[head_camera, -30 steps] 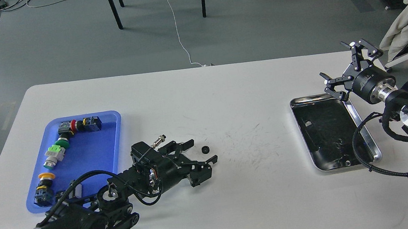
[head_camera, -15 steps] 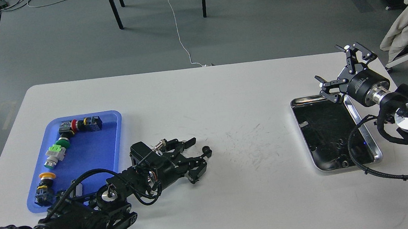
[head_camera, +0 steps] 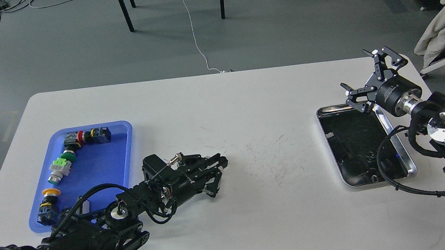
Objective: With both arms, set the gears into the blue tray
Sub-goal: 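Carry the gear with the left gripper into the blue tray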
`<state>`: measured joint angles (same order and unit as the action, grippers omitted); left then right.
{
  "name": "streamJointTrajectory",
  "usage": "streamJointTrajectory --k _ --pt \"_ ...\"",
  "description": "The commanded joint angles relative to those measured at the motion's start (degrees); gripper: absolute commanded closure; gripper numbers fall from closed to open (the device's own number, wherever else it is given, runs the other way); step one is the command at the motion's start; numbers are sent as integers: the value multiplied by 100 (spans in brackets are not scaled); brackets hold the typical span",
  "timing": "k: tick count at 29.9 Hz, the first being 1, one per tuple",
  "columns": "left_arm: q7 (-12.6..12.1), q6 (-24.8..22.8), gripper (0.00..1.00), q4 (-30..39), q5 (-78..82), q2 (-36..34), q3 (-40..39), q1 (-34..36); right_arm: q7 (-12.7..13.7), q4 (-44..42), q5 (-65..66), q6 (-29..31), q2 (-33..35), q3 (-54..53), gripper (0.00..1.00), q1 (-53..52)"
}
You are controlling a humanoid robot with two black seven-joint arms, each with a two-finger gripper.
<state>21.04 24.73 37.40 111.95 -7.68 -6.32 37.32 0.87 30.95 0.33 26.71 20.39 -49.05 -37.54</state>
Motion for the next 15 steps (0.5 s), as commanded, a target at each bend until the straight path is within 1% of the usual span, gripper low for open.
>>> streamJointTrajectory --k 1,3,5,9,12,15 --pt "-21 146 95 196 -50 -277 -62 248 0 -1 2 0 0 0 3 -25" --pt "-56 137 95 477 -111 -645 -89 433 0 -1 2 0 9 0 3 -34" --pt "-109 120 95 924 -391 -1076 -98 574 0 -1 11 9 9 0 3 -52" --pt "-118 15 95 1628 -1007 -2033 -71 689 0 -1 11 9 0 0 3 -60" --pt "-4 -12 95 1875 -1122 -2676 -71 627 0 165 11 9 9 0 3 -87" --pt "154 5 95 1920 -1166 -3124 -71 417 0 350 20 -8 35 0 3 -96"
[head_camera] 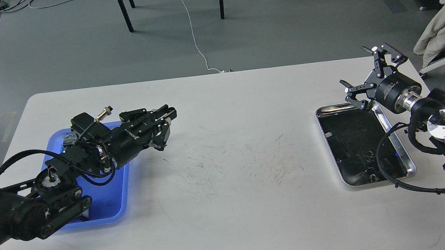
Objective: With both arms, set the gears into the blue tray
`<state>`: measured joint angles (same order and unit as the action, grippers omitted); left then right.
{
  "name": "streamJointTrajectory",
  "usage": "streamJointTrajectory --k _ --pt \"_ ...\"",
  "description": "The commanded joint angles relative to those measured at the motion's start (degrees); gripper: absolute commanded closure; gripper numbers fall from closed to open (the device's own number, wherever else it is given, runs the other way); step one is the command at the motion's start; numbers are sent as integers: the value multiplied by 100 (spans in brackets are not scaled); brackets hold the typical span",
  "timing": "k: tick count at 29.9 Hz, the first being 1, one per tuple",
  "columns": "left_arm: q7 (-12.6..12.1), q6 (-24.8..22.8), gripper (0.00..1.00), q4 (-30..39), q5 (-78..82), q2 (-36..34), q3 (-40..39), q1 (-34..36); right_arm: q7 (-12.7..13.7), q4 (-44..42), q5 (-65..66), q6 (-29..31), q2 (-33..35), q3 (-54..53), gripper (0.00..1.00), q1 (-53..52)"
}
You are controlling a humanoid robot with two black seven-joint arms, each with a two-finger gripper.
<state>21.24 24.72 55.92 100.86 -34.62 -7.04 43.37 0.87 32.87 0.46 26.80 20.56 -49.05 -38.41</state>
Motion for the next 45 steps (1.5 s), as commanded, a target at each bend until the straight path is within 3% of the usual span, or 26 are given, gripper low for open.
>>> streamJointTrajectory --k 1,6,18,30,45 --pt "178 6 95 59 -136 -528 -7 -336 9 193 7 -34 18 0 3 -9" --pt "231 24 95 -72 -488 -634 -7 -785 9 202 7 -26 53 0 3 0" --pt "591 129 95 -1619 -1007 -292 63 -962 9 202 25 -26 53 -8 3 70" --pt "609 59 93 -1699 -1007 -89 80 -1006 9 202 25 -26 44 -8 3 61" --pt "676 -38 70 -1866 -1007 -89 326 -1014 1 202 25 -26 18 0 3 79"
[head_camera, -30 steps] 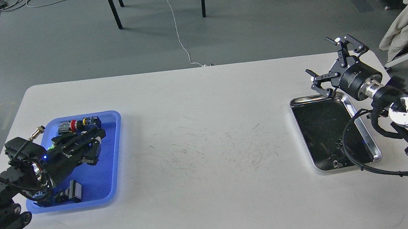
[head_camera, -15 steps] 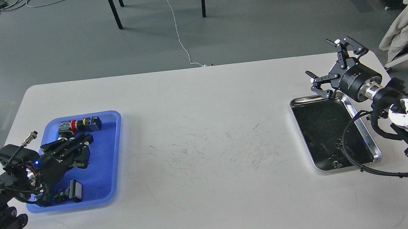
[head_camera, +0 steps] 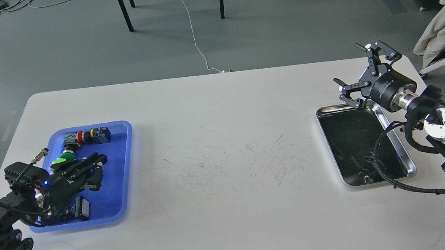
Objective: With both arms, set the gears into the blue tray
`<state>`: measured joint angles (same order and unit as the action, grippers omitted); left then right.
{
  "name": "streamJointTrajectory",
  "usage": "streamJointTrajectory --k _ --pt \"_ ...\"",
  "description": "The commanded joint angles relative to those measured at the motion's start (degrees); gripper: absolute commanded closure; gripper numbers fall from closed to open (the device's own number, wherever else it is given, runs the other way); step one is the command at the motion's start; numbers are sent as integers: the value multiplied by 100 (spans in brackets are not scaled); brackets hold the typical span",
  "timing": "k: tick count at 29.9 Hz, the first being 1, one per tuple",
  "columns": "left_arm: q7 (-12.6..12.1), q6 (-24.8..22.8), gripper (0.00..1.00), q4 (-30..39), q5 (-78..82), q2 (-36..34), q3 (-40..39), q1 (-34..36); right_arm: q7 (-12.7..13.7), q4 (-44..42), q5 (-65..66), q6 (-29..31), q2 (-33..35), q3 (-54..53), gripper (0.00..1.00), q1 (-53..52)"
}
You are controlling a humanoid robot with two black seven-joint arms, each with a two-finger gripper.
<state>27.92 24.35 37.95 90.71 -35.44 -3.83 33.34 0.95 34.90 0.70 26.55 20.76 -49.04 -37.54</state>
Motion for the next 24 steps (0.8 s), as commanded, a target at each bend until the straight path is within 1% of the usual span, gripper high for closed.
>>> streamJointTrajectory --k 1,8,10,11,14,16,19,20,24 --pt "8 0 70 -95 8 -7 5 -3 2 0 0 0 -2 0 3 -8" --pt "8 -9 67 -201 8 -15 5 -3 2 0 0 0 -19 0 3 -25" --pt "8 0 63 -201 -10 -15 5 6 -7 0 0 0 -19 0 3 -43" --pt "8 0 60 -201 -19 -15 -3 32 -7 0 0 0 -19 0 3 -43" --pt "8 0 43 -157 -27 -15 -65 103 -7 0 0 0 -19 0 3 -52" --pt "8 0 36 -122 -176 -33 -91 155 2 0 0 0 -28 0 3 -52" --pt "8 0 22 -87 -492 -68 -74 488 2 8 0 0 -28 0 3 -69" --pt "8 0 19 -69 -554 -77 -74 585 -7 8 0 0 -28 0 3 -78" --pt "8 0 14 72 -887 -121 -109 954 2 52 0 0 -19 -9 3 -104"
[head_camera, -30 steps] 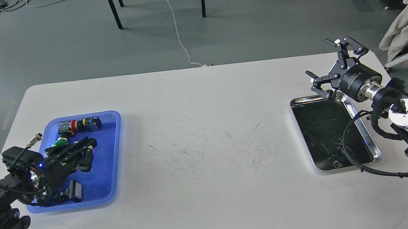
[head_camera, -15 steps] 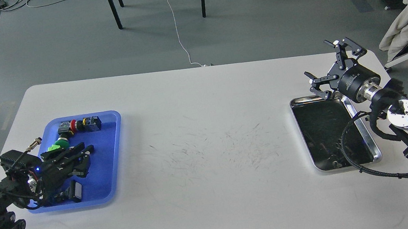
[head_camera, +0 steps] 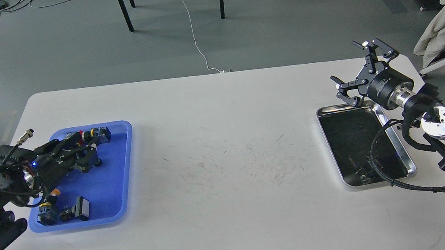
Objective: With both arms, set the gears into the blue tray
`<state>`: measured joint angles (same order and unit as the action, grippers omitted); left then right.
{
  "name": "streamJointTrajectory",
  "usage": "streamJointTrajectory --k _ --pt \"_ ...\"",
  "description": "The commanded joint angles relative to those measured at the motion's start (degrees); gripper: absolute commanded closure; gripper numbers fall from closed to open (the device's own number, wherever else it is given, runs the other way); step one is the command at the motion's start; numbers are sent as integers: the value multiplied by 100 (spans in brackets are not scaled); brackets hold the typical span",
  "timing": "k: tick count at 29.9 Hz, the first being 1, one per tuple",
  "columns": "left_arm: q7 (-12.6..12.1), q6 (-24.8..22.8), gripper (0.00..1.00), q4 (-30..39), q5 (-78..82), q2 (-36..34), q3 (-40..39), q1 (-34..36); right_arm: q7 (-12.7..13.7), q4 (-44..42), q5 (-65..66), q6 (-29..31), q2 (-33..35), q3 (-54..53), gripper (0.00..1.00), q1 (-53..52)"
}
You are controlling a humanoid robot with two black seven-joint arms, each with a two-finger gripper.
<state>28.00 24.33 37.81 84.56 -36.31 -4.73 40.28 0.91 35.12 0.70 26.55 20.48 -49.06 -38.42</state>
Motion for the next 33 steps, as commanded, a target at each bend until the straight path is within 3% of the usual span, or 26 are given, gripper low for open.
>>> streamJointTrajectory --k 1,7,16,17,22,27,33 --pt "0 -7 12 112 -499 -43 -20 409 6 56 0 0 9 -7 3 -25" --pt "0 -191 9 113 -2414 316 -46 955 15 206 9 -9 18 -7 3 -122" --pt "0 -1763 9 113 -5922 1380 -590 1324 41 549 79 -44 184 150 3 -297" --pt "-75 -2026 9 113 -6177 1459 -748 1342 50 575 140 -44 324 352 3 -402" --pt "-1006 -3397 7 113 -7057 1723 -1775 1272 67 1162 622 -35 1044 1949 3 -1095" --pt "-1051 -3575 4 104 -7032 1890 -1848 1149 67 1936 1667 -35 1827 3112 3 -1738" --pt "-1034 -3593 2 104 -7032 1855 -1865 1131 67 3175 3801 -9 2925 4131 3 -2221"
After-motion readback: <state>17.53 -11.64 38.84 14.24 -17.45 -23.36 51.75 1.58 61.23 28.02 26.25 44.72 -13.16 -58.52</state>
